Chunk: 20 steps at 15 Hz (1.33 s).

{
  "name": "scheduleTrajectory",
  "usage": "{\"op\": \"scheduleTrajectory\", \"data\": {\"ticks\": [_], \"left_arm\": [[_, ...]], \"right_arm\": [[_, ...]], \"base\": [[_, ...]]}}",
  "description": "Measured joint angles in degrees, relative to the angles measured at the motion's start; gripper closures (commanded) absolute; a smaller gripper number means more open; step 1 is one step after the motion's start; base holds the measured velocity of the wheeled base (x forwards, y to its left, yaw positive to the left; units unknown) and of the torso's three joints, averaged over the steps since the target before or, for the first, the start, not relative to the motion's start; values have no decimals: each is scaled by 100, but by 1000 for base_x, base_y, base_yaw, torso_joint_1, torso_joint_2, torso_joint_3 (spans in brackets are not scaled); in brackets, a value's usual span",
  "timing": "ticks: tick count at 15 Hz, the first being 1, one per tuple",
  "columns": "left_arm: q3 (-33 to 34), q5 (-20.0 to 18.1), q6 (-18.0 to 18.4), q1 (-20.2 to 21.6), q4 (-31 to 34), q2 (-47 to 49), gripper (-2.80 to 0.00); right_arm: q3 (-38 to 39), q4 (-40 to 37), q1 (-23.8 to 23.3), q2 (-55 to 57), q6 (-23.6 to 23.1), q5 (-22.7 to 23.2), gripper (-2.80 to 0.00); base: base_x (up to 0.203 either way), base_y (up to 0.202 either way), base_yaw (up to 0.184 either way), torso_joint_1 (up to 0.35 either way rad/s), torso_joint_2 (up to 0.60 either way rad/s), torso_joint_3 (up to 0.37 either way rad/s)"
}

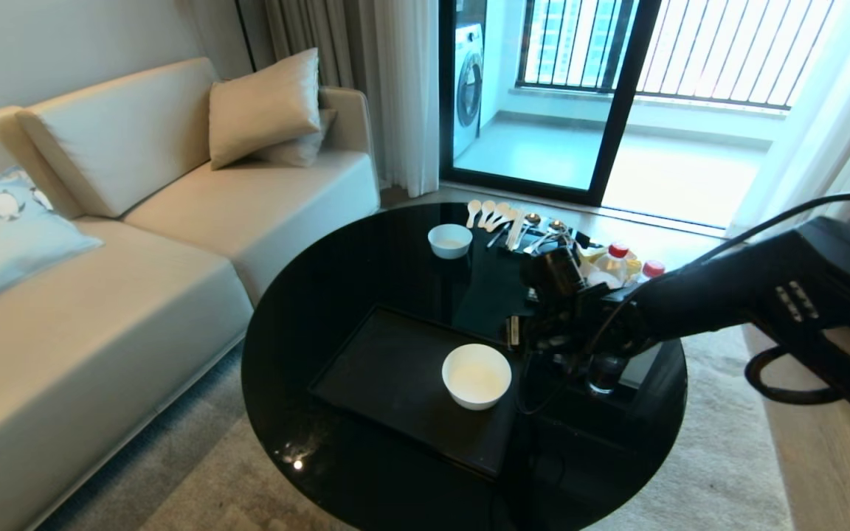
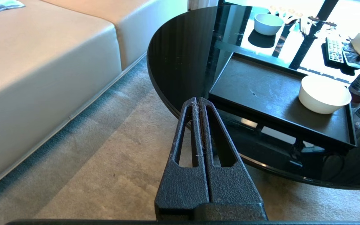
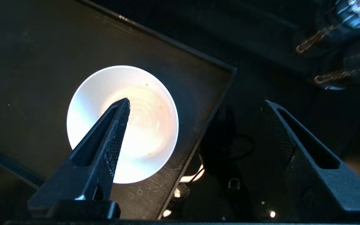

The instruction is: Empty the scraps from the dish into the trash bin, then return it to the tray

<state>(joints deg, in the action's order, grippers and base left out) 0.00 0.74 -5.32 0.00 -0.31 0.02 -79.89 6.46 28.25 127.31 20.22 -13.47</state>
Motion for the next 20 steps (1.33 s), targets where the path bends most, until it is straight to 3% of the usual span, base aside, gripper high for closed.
{"op": "scheduleTrajectory", "data": {"ticks": [7, 8, 13, 20], "left_arm": [[0, 0, 1, 0, -1, 0, 0], [0, 2, 0, 0, -2, 0, 0], [0, 0, 2, 0, 0, 0, 0], [0, 0, 2, 0, -2, 0, 0]], "right_arm": [[2675, 2168, -182, -1676, -1972, -25, -280], [3057, 2407, -217, -1928, -2148, -22, 0], [4518, 2813, -601, -3172, -2370, -15, 0], [5416, 2832, -1464, -4329, -2376, -11, 0]], "base": [[0, 0, 0, 0, 0, 0], [0, 0, 0, 0, 0, 0], [0, 0, 0, 0, 0, 0], [0, 0, 0, 0, 0, 0]]}}
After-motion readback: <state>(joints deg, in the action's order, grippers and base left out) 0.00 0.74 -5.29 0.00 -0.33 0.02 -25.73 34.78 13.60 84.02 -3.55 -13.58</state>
